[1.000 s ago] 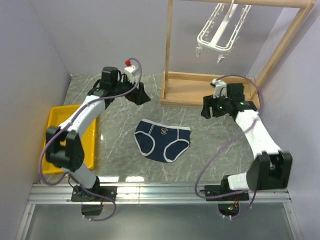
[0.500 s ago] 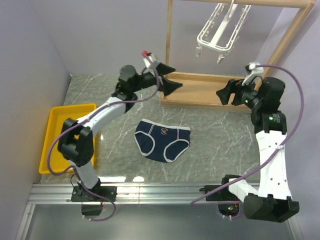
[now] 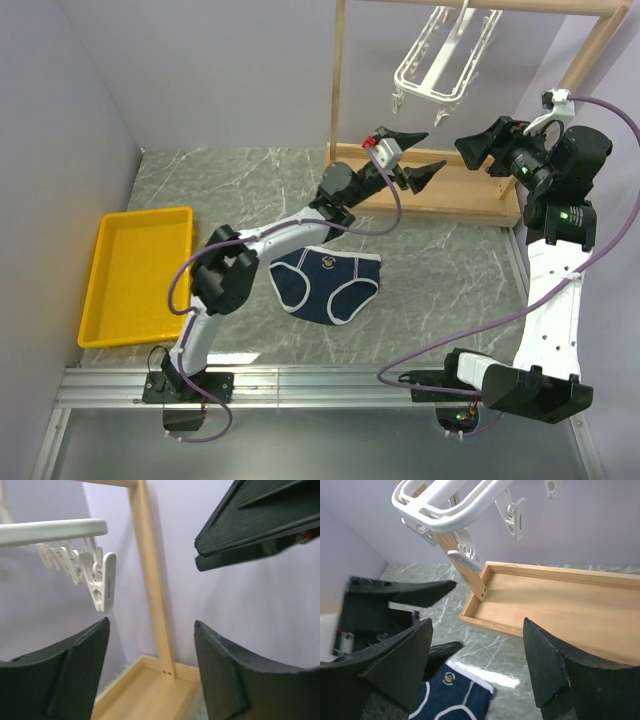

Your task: Clip the underwear to the hanger

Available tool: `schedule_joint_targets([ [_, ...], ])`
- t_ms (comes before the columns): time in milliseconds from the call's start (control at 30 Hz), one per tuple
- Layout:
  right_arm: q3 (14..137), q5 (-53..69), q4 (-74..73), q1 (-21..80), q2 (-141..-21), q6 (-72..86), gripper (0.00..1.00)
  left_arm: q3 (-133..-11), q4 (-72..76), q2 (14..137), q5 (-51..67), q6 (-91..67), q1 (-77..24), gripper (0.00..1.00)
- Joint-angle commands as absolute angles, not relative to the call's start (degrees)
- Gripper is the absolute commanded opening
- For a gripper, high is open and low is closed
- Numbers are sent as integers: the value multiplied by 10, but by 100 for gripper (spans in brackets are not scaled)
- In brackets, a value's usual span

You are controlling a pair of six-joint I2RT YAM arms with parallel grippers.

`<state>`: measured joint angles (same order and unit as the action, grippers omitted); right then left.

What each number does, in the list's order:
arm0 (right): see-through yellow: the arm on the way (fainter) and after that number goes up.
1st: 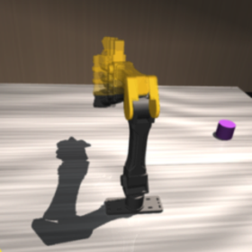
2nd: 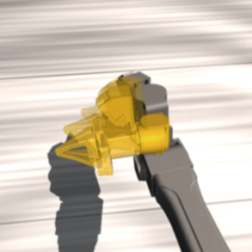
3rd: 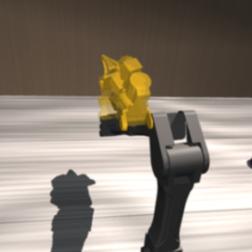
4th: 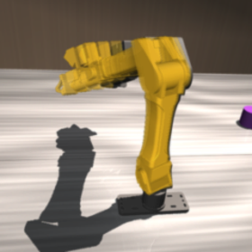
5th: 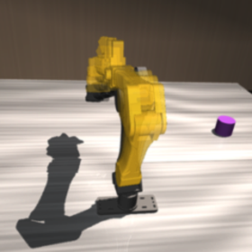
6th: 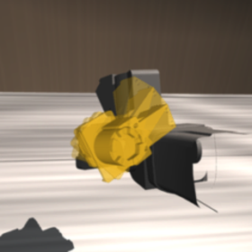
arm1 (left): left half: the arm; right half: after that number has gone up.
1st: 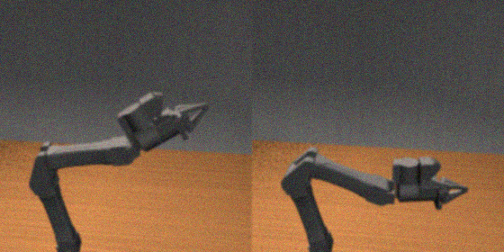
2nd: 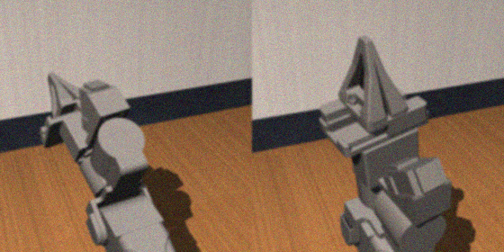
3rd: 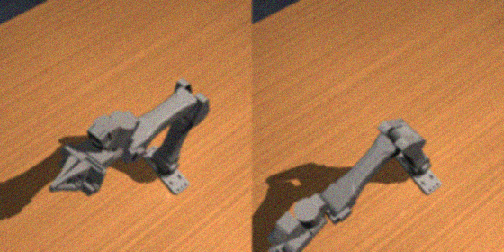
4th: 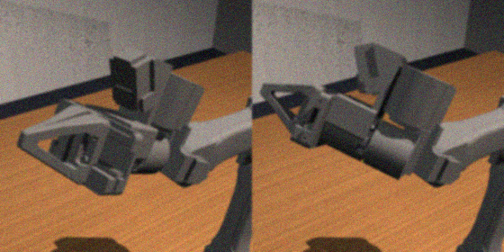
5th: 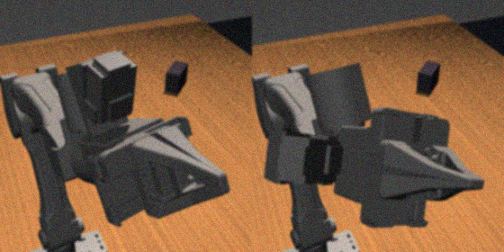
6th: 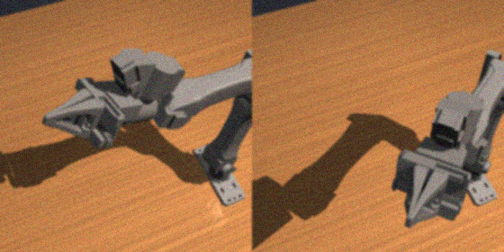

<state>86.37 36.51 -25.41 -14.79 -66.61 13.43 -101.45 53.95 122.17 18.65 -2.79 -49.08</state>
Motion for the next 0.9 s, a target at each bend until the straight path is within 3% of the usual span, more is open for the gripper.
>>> schedule_joint_targets([
  [0, 886, 370, -210, -151, -663, 174, 79, -1076, 603, 1259, 55, 40, -514, 71],
  [167, 889, 368, -195, -151, -666, 191, 79, -1163, 596, 1323, -41, 79, -530, 71],
  [433, 898, 379, -182, -151, -680, 199, 78, -1260, 598, 1382, -79, 102, -532, 68],
  [600, 904, 391, -163, -150, -689, 203, 77, -1258, 599, 1380, -55, 91, -533, 55],
  [700, 911, 393, -163, -150, -693, 204, 77, -1245, 599, 1373, -56, 84, -532, 38],
  [867, 913, 399, -159, -149, -701, 202, 76, -1210, 610, 1347, -42, 83, -532, 30],
])
